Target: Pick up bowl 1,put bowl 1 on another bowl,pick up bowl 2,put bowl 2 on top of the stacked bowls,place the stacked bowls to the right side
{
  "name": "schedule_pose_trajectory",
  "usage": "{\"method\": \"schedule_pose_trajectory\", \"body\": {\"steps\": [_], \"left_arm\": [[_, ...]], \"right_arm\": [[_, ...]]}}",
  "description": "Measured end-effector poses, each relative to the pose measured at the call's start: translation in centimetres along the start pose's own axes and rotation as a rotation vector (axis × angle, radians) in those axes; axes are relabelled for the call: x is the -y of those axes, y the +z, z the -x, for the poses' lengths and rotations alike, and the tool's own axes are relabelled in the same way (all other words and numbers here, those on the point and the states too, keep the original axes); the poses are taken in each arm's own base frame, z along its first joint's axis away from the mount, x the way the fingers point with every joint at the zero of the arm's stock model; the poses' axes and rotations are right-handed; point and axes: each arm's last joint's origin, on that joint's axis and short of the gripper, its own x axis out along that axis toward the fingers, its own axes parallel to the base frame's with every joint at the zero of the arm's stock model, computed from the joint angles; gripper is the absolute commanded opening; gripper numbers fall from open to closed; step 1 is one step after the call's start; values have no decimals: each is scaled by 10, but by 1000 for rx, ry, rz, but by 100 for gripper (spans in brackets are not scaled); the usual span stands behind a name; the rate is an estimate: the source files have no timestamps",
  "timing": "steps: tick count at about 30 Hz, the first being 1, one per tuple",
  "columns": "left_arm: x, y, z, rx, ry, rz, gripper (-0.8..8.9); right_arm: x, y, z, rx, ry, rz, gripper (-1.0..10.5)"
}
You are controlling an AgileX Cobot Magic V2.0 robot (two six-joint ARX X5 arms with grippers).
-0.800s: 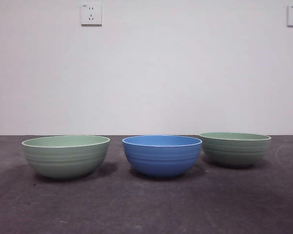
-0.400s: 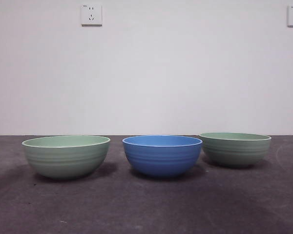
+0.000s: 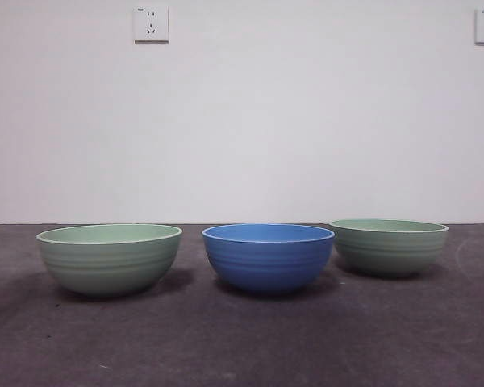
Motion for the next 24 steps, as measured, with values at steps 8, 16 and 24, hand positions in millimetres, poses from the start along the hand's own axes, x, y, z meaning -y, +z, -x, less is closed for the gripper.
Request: {"method": "schedule_pose_trajectory", "body": {"steps": [8,16,24], "left_arm": [[5,0,-3,-159,-63,9,-6],[6,-2,-3,-175,-68,11,273],[6,-2,-3,-178,-67,18,571]], "right_arm": [[-5,6,-1,-160,19,30,-6],[-5,6,-2,-166,22,47,195],[-5,6,-2,-169,22,45,508]]}}
